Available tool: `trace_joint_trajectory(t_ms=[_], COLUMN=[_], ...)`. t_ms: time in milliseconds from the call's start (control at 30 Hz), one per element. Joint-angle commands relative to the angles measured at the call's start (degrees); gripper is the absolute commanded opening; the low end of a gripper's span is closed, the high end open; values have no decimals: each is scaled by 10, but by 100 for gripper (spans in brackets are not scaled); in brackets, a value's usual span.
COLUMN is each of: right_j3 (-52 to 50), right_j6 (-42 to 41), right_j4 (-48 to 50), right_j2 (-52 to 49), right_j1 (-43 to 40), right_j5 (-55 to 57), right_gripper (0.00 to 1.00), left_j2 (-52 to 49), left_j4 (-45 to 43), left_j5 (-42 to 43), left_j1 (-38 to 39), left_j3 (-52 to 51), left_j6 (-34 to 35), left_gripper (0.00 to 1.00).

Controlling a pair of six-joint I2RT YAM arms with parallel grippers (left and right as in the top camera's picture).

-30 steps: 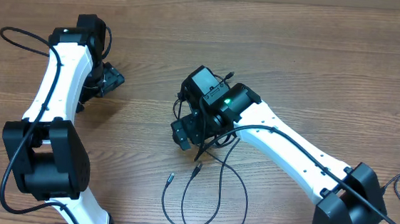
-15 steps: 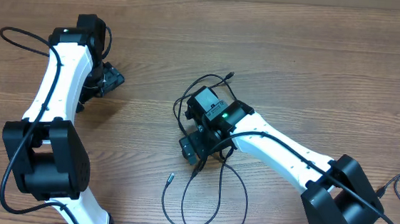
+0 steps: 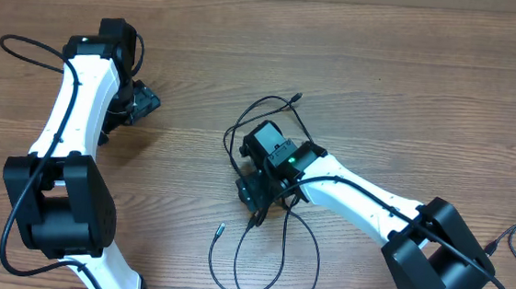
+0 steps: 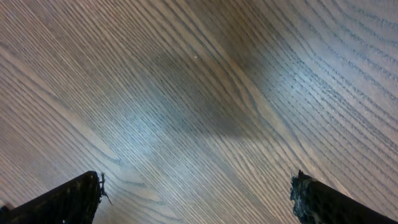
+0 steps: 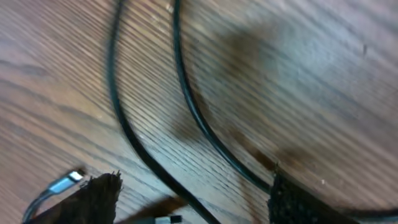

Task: Untangle cables
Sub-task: 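Close the right gripper on a black cable in the center pile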

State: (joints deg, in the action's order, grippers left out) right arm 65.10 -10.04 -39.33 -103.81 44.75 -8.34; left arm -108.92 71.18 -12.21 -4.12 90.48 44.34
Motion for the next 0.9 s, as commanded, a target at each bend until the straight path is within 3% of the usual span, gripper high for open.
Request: trace_joint_trajectory(t_ms=[0, 100, 167, 200, 333, 367, 400, 433, 633, 867], right_j3=[-16, -22, -23, -24, -34, -36, -37, -36, -17, 124], right_j6=[0, 0, 0, 0, 0, 0, 0, -1, -20, -20], right_j4=[3, 2, 3, 4, 10, 11, 10, 9, -29, -160], right_j2=[-8, -8, -8, -8, -9, -9, -8, -8, -8, 8], right_j1=[3, 3, 3, 3, 3, 3, 3, 3, 2, 2], right_j5=[9, 11, 10, 11, 11, 11, 10, 10, 6, 6], right_gripper=[77, 73, 60, 48, 29, 22, 9, 5, 4, 4], left_j2=[2, 2, 2, 2, 2, 2, 2, 2, 2, 2], left_j4=[1, 1, 1, 1, 1, 1, 1, 1, 1, 1], left_j5=[0, 0, 0, 0, 0, 1, 0, 0, 0, 0], left_j1=[2, 2, 2, 2, 2, 2, 3, 3, 2, 4], left_j3=[3, 3, 3, 3, 3, 3, 3, 3, 3, 3], left_j6=[-11, -10, -11, -11, -10, -11, -11, -11, -11, -11], left_gripper=[100, 99, 100, 100, 100, 100, 99, 100, 100, 99])
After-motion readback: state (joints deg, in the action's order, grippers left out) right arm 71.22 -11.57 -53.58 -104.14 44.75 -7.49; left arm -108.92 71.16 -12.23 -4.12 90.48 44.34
